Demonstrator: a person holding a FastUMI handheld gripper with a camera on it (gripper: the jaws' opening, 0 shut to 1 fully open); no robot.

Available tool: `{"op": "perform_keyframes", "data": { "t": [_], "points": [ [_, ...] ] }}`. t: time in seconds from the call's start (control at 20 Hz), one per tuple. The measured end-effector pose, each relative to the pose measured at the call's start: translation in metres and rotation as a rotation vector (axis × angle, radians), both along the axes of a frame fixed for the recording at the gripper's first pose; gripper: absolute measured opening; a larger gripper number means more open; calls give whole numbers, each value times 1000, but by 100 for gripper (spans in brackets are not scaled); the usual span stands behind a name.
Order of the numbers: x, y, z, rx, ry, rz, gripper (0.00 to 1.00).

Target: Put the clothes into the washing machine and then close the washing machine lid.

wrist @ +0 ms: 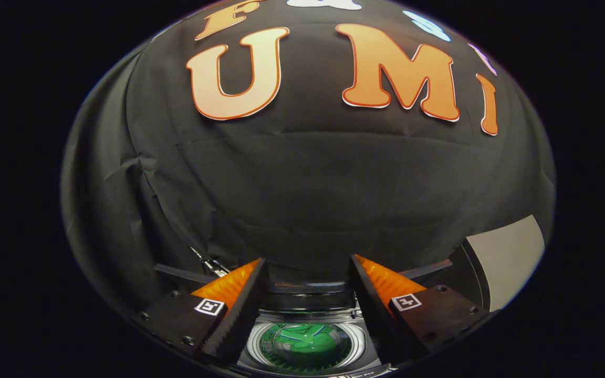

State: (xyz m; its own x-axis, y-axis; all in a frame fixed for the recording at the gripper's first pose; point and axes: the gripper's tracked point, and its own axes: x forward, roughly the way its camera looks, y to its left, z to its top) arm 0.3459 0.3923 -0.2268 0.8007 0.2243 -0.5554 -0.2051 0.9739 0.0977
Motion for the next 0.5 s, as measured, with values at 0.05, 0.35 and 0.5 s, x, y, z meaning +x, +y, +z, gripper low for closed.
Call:
{"op": "perform_keyframes", "data": {
  "t": [0.05,0.35,0.5],
  "points": [
    [-2,-1,0,2,-3,-3,100],
    [-28,-4,0,-6,-17,-3,100],
    [-44,-6,-2,-7,-32,-3,100]
  ]
}}
